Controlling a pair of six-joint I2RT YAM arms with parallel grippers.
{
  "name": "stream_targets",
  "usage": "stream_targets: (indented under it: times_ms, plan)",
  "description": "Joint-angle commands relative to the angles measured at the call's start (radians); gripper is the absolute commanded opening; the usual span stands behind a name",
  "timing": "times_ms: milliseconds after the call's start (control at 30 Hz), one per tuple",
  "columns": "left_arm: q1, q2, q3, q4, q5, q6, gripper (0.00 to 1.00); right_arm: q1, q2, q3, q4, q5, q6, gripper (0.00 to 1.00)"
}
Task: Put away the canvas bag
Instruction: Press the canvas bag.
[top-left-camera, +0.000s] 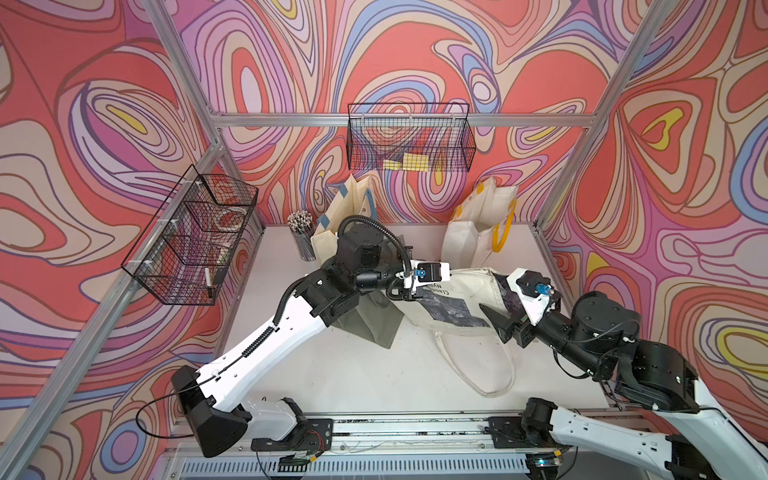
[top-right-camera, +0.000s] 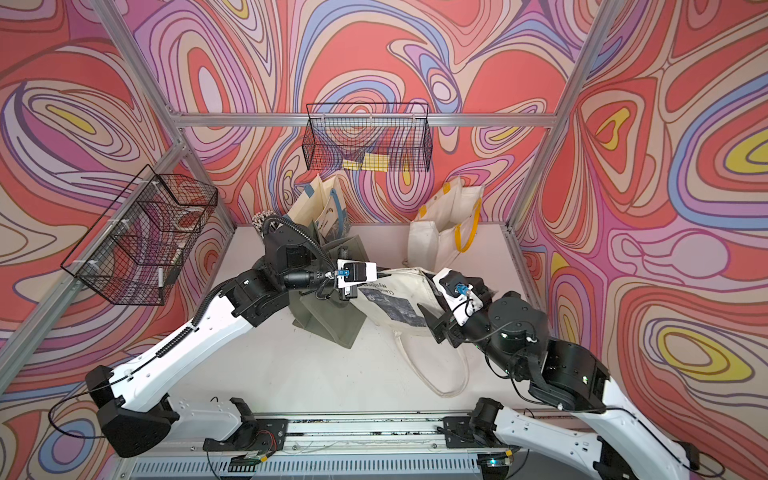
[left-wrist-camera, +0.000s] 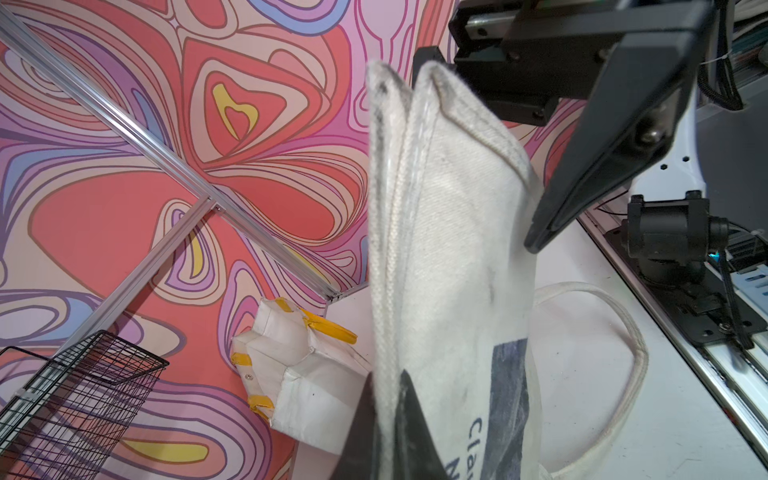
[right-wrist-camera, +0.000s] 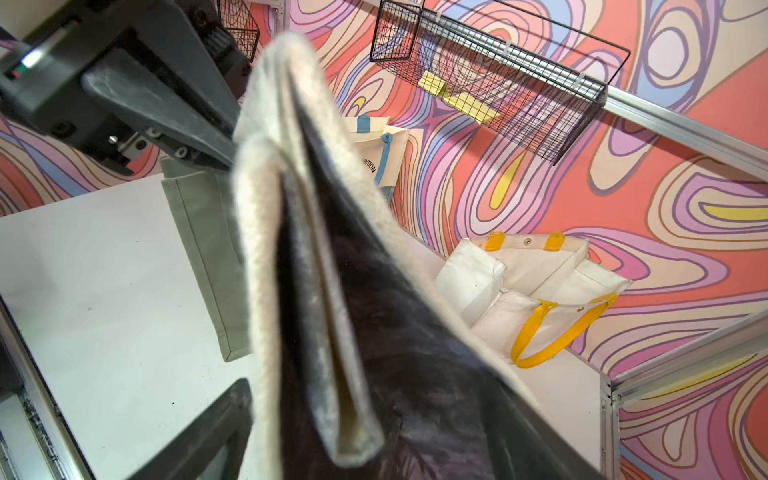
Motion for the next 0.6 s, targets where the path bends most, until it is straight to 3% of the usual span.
stream_targets:
  times_ms: [0,300,567]
  plan:
    - [-0.002,0.003,0.065,0.000,0.054,0.063,0.00,0.004,-0.005,-0.017,0.045,-0.046,-0.040,0.89]
    - [0.000,0.026,0.115,-0.148,0.069,0.148,0.00,0.004,-0.027,0.027,0.029,-0.050,-0.101,0.90]
    - [0.003,0.033,0.121,-0.169,0.067,0.167,0.00,0.004,-0.029,0.033,-0.005,-0.069,-0.123,0.91]
